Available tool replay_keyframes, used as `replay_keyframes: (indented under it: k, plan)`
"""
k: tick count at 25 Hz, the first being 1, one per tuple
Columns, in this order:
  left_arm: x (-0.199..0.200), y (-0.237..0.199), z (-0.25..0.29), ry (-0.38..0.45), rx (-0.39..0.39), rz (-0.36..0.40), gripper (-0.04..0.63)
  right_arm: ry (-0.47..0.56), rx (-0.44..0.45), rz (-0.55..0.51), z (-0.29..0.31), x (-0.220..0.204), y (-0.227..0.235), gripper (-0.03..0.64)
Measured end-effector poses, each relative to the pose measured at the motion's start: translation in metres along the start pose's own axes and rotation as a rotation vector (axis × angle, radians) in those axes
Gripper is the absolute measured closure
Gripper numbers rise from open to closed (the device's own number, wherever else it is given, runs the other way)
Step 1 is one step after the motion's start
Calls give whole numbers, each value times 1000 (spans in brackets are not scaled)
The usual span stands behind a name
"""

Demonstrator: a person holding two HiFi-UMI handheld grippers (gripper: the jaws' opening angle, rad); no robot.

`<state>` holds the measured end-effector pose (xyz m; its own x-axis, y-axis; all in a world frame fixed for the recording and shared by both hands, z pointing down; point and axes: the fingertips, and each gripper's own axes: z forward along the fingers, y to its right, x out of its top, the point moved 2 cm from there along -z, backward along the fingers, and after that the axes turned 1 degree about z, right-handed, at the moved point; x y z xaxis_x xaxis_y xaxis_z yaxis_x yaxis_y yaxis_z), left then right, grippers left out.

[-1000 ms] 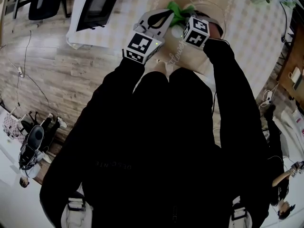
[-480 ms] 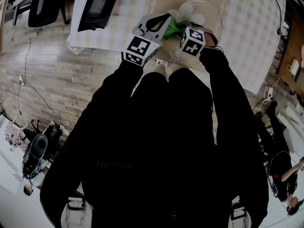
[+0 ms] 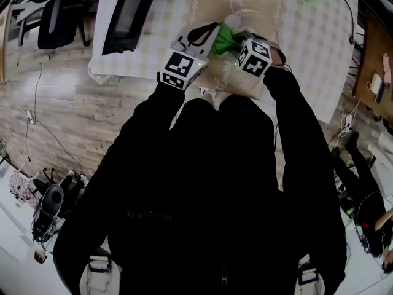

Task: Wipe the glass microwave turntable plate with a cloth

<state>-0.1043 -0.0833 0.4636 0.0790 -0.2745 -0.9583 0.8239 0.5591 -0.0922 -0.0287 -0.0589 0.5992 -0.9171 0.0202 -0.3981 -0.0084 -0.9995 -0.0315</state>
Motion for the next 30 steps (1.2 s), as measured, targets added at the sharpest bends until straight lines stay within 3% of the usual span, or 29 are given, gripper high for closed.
replay_keyframes:
  k: [15,30]
  plan:
    - [22,-6,50,29,-29,1,574,-53,-149,8,-23,-24,116,489]
    - [16,-11,79,1,-19,-11,574,-118,-225,-25,15,-43,162,488]
